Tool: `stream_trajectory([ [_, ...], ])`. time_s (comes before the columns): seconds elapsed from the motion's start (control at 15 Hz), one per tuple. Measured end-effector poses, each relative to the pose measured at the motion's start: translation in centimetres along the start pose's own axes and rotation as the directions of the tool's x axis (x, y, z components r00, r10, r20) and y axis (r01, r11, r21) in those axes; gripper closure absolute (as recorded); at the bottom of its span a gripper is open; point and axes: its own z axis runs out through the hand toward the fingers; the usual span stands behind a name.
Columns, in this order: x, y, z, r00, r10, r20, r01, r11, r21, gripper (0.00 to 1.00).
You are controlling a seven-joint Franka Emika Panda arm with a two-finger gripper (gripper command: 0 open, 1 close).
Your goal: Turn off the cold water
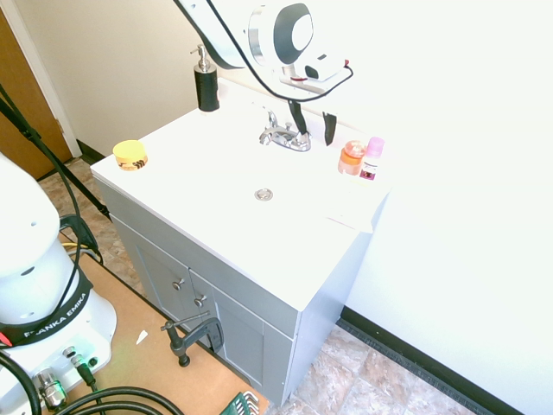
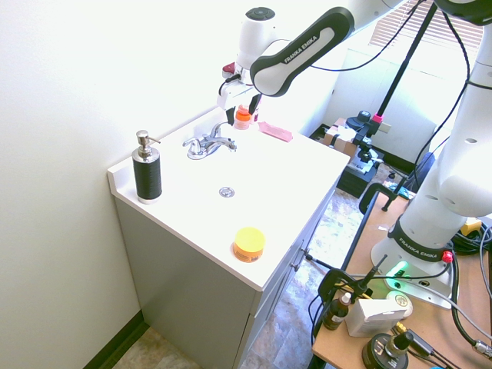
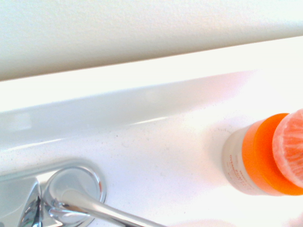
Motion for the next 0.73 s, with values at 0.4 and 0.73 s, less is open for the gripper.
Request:
stream_trajectory([
  [0.4,0.8,-1.4,0.5,1.000,0.000,-0.021,0.000,1.000,-0.004,0.00],
  [0.73,-0.2,0.9,-2.9,0.990,-0.031,0.140,0.027,0.999,0.031,0.00],
])
